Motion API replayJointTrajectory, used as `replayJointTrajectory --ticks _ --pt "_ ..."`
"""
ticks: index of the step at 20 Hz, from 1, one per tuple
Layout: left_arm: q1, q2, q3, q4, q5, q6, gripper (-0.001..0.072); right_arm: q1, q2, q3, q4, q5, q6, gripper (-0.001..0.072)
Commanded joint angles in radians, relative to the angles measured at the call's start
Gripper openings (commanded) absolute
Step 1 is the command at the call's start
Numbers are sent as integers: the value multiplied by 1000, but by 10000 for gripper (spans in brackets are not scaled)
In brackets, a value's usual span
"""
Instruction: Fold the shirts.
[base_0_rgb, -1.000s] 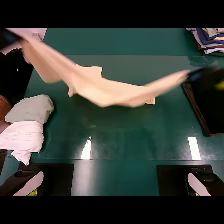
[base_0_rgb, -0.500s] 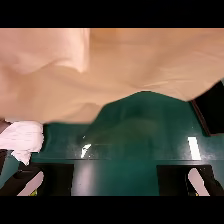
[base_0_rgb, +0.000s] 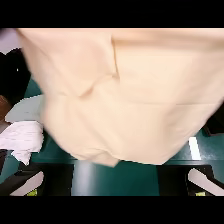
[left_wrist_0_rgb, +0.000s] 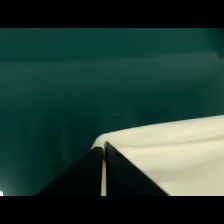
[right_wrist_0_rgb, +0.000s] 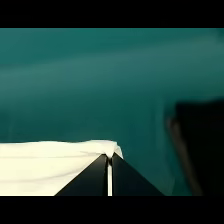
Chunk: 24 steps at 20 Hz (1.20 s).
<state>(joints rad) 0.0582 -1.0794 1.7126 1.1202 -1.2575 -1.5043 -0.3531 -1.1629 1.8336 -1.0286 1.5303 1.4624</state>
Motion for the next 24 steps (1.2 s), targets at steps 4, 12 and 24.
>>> replayJointTrajectory --ticks 4,12,24 --pt "1 -409 -137 -59 110 69 23 193 -368 -177 -119 -32 33 14" --pt "1 -574 -117 -206 405 233 22 268 -652 121 -127 -239 32 14" --pt "1 -574 -219 16 27 297 22 332 -525 -304 -352 -171 -6 14"
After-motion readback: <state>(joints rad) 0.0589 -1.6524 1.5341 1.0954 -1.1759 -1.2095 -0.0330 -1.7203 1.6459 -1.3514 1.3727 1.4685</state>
